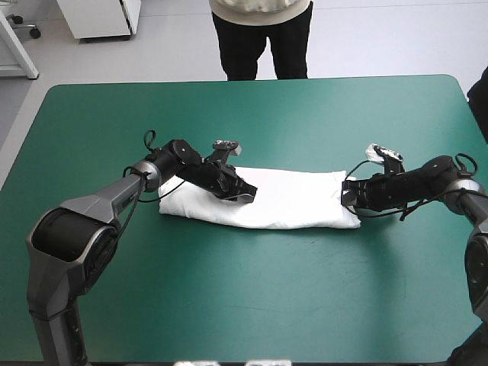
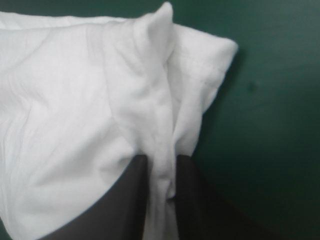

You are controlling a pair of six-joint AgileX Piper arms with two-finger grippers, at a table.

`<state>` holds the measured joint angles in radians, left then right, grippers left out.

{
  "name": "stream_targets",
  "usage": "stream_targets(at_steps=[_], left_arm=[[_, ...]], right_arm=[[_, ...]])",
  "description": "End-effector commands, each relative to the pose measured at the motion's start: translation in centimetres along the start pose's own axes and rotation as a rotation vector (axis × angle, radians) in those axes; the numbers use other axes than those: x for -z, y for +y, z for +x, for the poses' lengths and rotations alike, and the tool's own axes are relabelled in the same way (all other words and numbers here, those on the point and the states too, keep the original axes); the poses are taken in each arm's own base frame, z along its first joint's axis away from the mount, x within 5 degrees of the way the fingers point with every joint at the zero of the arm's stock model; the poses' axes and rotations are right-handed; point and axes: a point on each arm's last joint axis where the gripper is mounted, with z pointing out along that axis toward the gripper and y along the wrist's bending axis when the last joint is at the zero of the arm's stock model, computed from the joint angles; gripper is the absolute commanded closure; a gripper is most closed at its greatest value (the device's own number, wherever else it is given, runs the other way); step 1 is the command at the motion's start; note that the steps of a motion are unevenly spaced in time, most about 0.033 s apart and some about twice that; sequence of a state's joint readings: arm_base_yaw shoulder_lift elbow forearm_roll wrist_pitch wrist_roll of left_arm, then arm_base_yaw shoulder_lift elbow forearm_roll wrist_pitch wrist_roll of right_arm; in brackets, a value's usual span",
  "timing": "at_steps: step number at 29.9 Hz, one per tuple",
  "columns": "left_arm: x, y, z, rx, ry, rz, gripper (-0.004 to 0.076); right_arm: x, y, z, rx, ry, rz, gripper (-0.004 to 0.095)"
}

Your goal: Fold the cloth

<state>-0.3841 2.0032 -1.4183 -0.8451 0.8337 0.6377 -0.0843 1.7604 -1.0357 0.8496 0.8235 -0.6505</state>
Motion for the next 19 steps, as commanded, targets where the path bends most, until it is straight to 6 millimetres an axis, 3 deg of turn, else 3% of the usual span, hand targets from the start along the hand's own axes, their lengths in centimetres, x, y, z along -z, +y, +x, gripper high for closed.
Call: stream_targets(at_steps=[1,7,13,19], left_arm=[[1.7,-1.4,-1.0,-0.024,-0.053,0.009,0.0733],[1.7,-1.4,-1.0,-0.024,-0.053,0.009,0.0733],[1.7,-1.4,-1.0,-0.022,-0.053,0.009,0.0733],[1.7,-1.4,-1.0,-0.022,-0.053,0.009,0.0733]], right_arm=[[0.5,0.8,0.0,0.058,0.011,-0.024,0.0928],[1.4,1.3,-0.3,0.072,-0.047,-0.009,0.0920],[4.7,3.4,-0.4,0.133,-0.156,-0.003,0.0919],[6.4,4.6,-0.2,0.163,-0.203,-0.013,0.0920]])
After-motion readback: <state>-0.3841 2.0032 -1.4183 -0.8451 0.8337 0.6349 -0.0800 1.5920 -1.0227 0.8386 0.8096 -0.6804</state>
